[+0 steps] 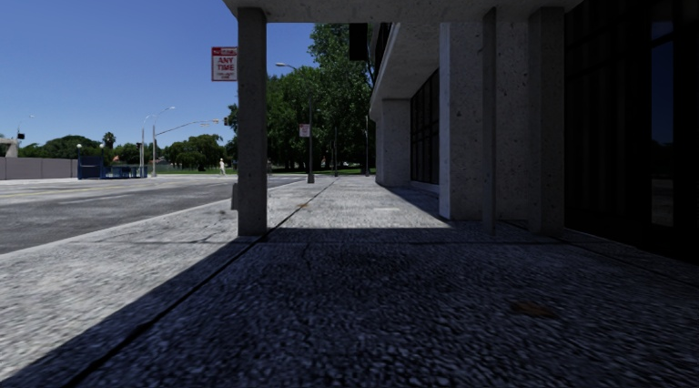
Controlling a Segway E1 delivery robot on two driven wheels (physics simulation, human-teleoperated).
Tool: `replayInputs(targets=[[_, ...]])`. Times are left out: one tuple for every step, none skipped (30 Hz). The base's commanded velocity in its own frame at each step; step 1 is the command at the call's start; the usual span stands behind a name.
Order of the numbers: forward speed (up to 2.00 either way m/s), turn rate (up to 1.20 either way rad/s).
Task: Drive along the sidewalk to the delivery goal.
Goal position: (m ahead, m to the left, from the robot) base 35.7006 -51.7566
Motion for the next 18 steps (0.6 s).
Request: replayInputs(targets=[[2.00,0.00],[2.00,0.00],[2.00,0.00],[2.00,0.00],[2.00,0.00],[2.00,0.00],[2.00,0.00],[2.00,0.00],[2.00,0.00],[2.00,0.00],[2.00,0.00],[2.00,0.00],[2.00,0.00],[2.00,0.00],[2.00,0.00],[2.00,0.00],[2.00,0.00],[2.00,0.00]])
